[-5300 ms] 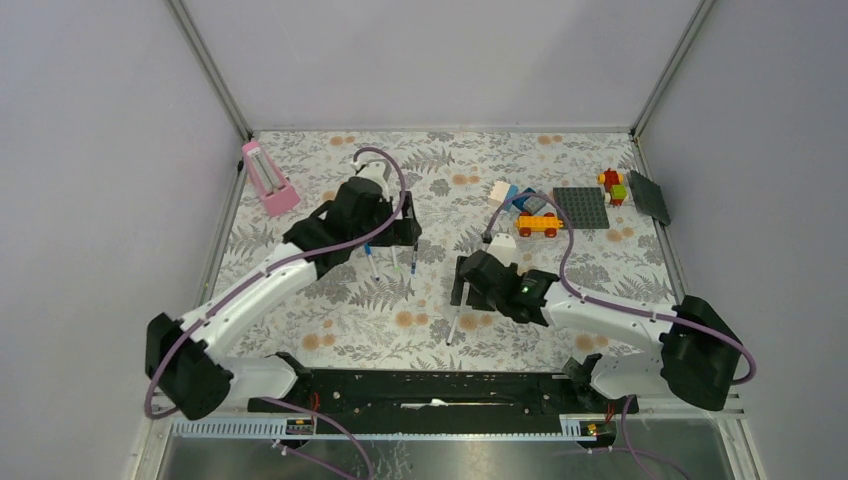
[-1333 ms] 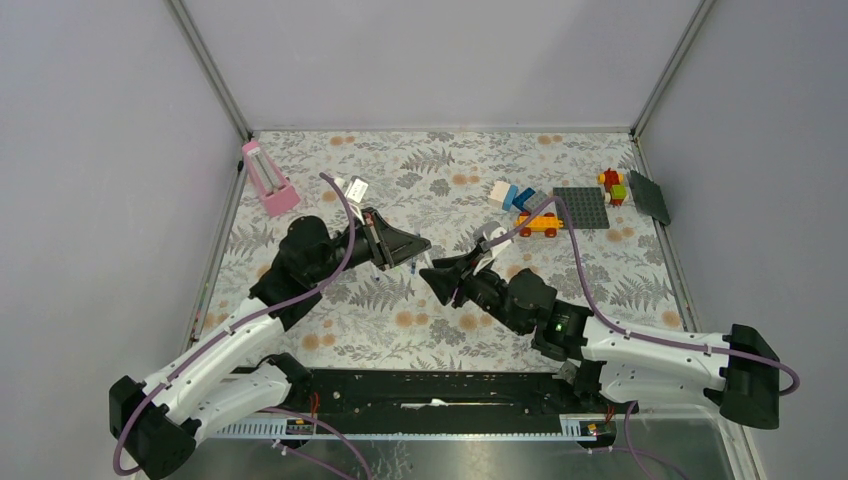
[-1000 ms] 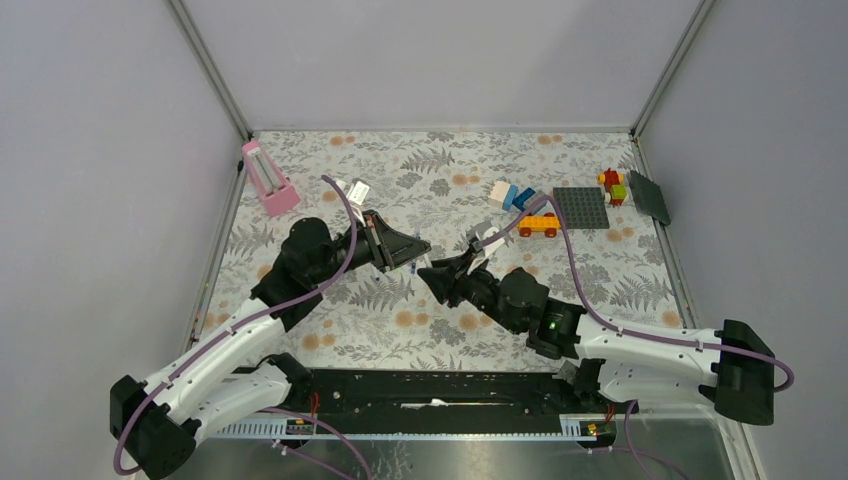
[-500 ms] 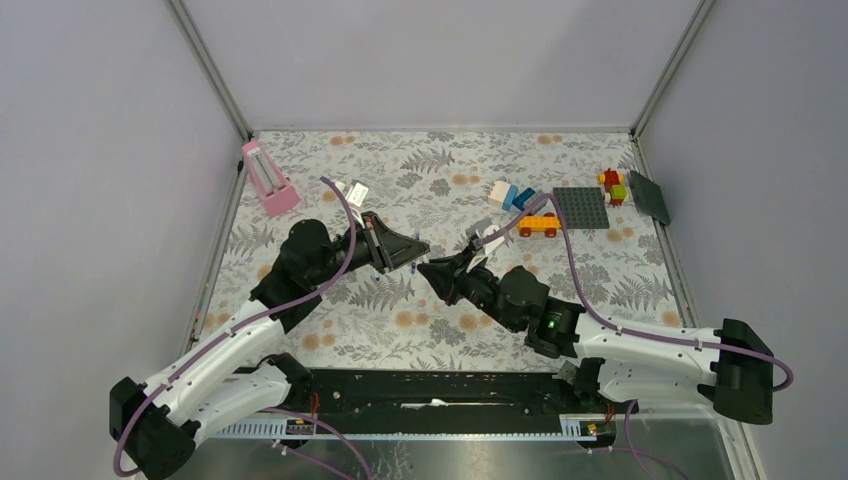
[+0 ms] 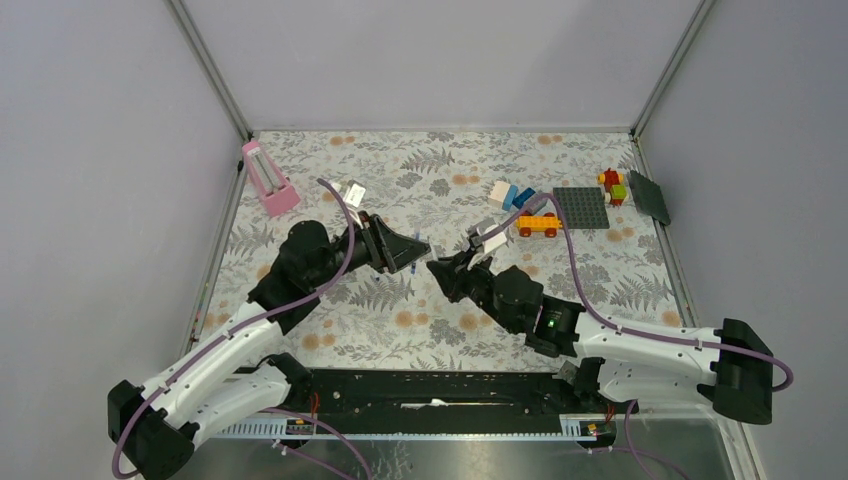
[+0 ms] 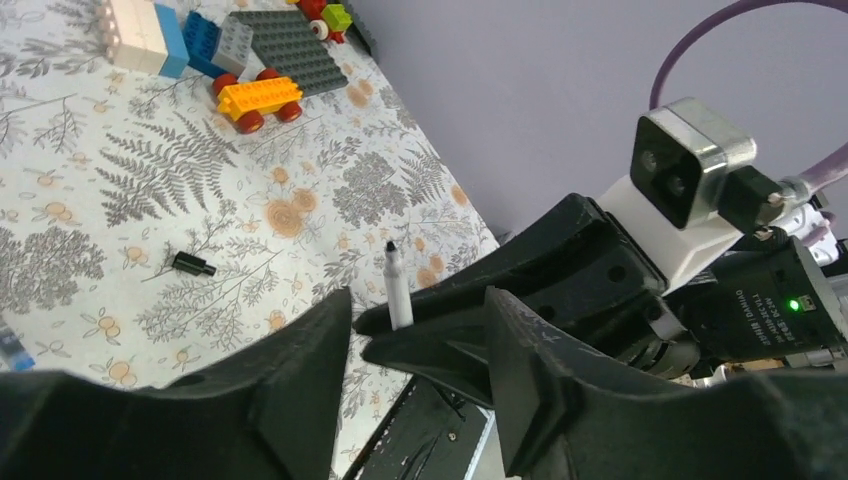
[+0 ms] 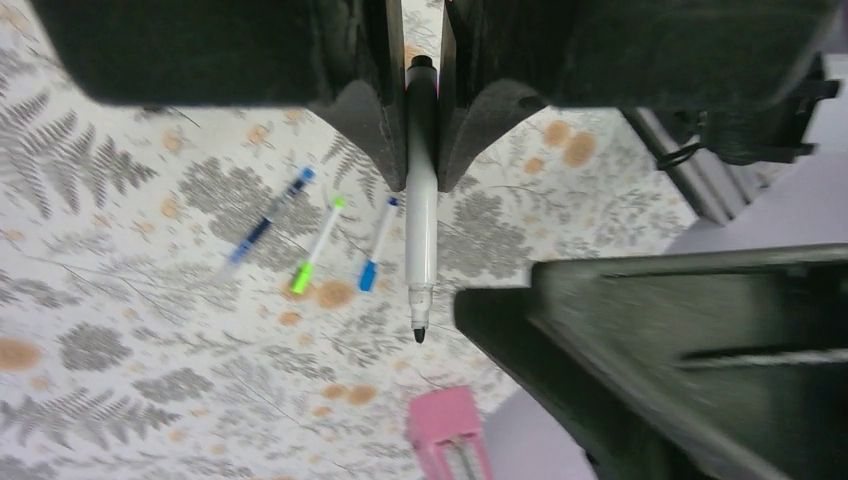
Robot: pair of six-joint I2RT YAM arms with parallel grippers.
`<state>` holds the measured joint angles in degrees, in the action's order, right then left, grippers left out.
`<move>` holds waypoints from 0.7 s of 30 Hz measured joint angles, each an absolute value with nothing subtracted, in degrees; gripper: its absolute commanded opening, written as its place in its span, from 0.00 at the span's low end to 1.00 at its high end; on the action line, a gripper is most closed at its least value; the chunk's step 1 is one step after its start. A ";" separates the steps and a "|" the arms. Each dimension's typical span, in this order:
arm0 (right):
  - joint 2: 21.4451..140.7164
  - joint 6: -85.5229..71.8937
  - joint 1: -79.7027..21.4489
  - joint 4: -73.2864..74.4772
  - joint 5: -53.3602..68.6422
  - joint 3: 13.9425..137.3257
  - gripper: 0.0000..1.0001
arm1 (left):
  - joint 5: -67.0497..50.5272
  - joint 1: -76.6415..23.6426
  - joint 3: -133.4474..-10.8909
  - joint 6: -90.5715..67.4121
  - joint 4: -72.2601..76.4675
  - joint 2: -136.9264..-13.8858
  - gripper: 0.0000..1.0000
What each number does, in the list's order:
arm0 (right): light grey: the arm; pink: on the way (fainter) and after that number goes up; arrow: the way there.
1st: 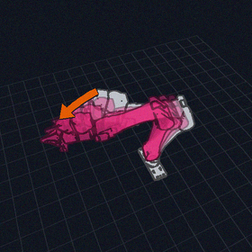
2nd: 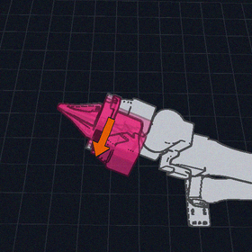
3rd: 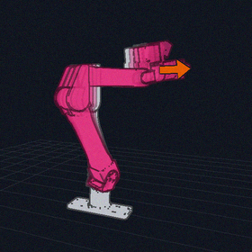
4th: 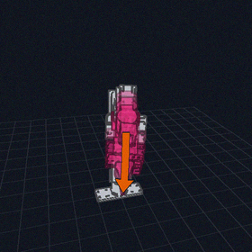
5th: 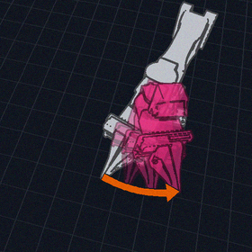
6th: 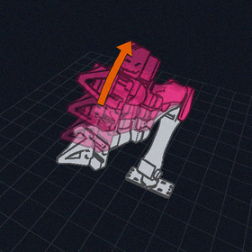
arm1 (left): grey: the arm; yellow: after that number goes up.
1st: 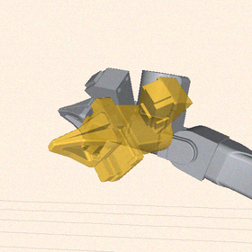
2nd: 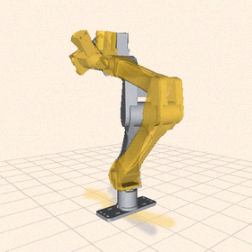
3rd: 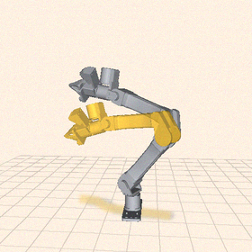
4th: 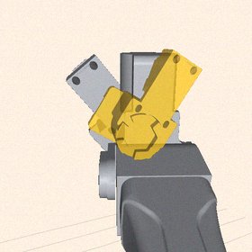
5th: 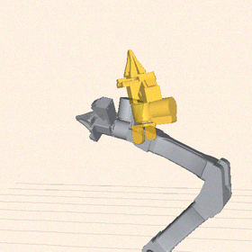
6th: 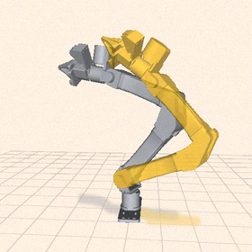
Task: Insert the pens into the pen caps
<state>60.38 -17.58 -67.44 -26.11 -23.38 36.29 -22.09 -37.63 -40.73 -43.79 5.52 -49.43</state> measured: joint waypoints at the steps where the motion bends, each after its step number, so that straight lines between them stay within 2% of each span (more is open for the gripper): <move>1: 60.36 -17.82 -67.26 -24.67 -24.56 36.38 0.00 | -21.61 -37.63 -40.75 -43.46 5.34 -49.43 0.55; 8: 53.43 -21.21 -61.54 -17.74 -28.60 32.14 0.00 | -18.06 -37.89 -40.99 -41.60 1.56 -54.41 0.50; 12: 49.84 -23.57 -54.24 -14.76 -30.92 29.43 0.00 | -12.08 -41.36 -43.59 -41.67 -3.60 -62.57 0.52; 21: 55.64 -24.86 -49.80 -11.70 -34.46 27.99 0.00 | 3.11 -49.91 -60.38 -48.64 -17.47 -86.21 0.58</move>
